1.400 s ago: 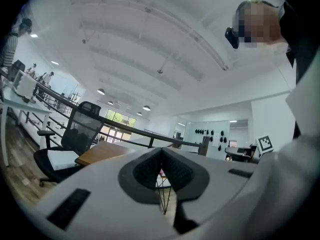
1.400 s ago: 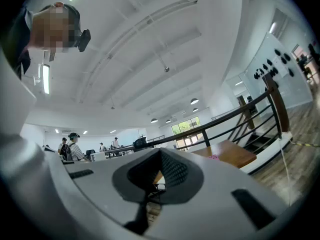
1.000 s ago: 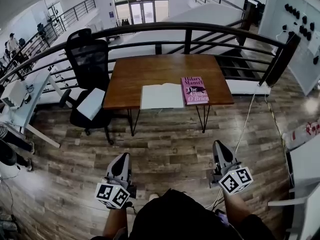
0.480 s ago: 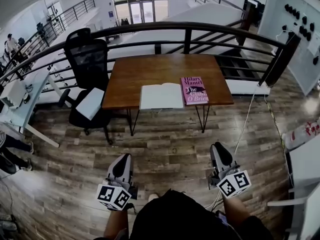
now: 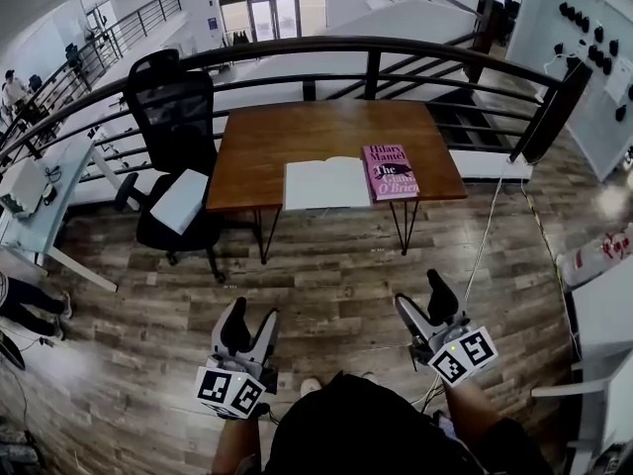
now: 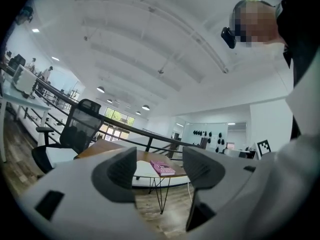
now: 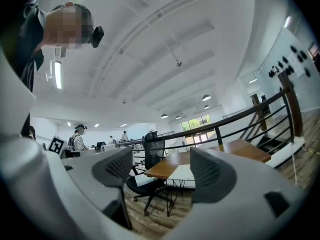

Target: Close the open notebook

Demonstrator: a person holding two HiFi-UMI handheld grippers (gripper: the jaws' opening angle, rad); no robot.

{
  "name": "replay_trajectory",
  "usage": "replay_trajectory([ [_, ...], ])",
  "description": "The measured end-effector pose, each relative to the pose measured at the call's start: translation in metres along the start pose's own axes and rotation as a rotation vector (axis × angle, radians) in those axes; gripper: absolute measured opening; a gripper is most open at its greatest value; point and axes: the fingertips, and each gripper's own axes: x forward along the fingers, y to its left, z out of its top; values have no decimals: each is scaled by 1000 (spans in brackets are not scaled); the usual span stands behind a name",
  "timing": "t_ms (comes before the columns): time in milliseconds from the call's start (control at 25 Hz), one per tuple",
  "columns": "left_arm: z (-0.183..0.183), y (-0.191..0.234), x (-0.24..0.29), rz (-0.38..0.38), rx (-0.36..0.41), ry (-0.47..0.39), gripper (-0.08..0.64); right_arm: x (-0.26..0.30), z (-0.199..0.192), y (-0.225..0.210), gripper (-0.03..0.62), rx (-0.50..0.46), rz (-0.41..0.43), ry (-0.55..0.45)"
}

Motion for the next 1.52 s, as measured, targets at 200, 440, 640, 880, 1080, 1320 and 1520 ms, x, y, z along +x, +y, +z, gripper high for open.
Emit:
replay_trajectory([
  [200, -3, 18, -13, -23, 1, 25, 281, 2, -1, 14, 345, -14, -67, 6],
  [440, -6, 40, -22, -40, -7, 48, 299, 9, -7, 39, 335, -49, -116, 9],
  [640, -7, 52, -20, -34, -23, 51, 304, 20, -13, 38, 322, -29, -122, 18],
  [880, -1, 55, 13, -26, 14, 68, 304, 52, 2, 4, 292, -1, -100, -32],
  [1080, 7, 48, 53, 10, 41, 51, 304, 78, 10, -37, 261, -4, -60, -33],
  [1320, 7, 44, 100, 63, 15, 41, 302, 98, 21, -89, 244, 26, -34, -43],
  [1520, -3, 40, 131, 116, -10, 32, 302, 95, 22, -134, 233, 42, -40, -25],
])
